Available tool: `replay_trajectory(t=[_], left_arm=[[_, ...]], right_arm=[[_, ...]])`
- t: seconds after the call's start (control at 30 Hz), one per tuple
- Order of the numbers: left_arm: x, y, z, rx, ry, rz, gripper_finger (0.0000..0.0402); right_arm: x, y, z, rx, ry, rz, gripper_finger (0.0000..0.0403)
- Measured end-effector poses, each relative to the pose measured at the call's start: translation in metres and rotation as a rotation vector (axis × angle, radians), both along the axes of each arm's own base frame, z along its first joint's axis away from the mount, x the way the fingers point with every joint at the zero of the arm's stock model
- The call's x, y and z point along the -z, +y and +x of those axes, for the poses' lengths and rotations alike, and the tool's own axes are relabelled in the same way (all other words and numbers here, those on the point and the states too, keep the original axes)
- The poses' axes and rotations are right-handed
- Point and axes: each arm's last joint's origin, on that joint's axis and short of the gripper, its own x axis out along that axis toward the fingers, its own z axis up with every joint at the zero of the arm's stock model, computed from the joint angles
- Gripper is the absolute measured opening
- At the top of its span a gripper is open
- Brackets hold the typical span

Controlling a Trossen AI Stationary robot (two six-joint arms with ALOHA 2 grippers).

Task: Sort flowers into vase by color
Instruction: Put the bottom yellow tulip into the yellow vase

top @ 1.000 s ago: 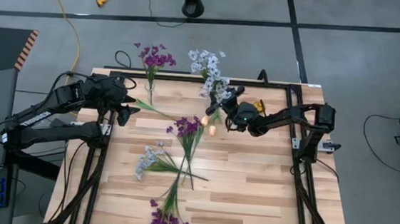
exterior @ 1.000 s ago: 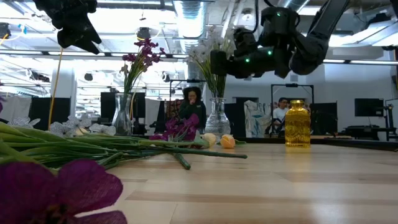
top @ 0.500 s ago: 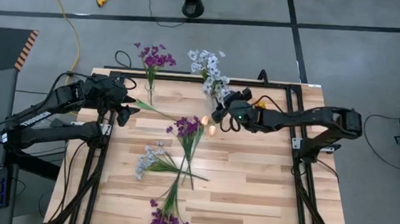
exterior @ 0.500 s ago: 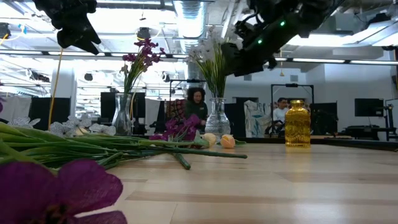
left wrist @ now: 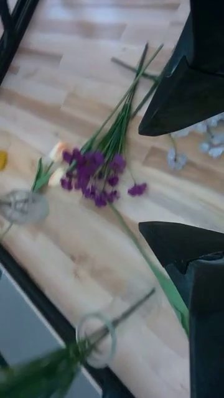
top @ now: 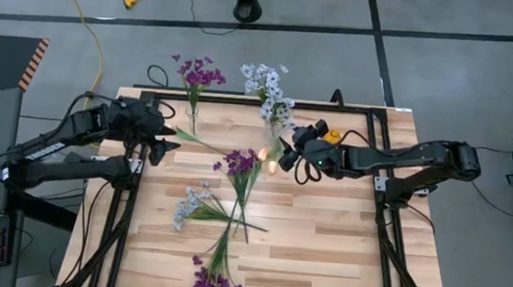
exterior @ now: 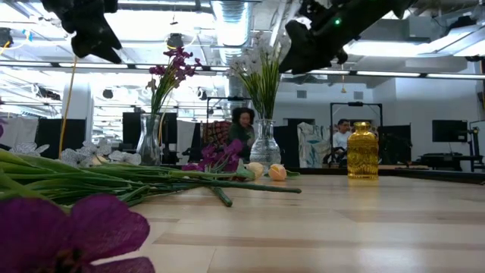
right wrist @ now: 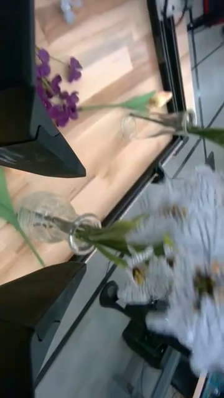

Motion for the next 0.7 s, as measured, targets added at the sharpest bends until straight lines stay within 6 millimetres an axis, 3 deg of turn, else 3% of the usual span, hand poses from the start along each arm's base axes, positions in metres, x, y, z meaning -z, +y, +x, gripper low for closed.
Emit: replay_trajectory(t=[0.23,0.7], left_arm=[[0.001,-0.009,0.015,0.129,0.003,-0.004,0.0224],[0.037,-0.043,0.1,0.459,0.191,0.094,0.0224]], right_arm=[[0.003,0.015,0.003,-0.071,0.013,0.01,0.0261],[0.003,0.034,0.004,-0.148,-0.057,0.117,0.0261]])
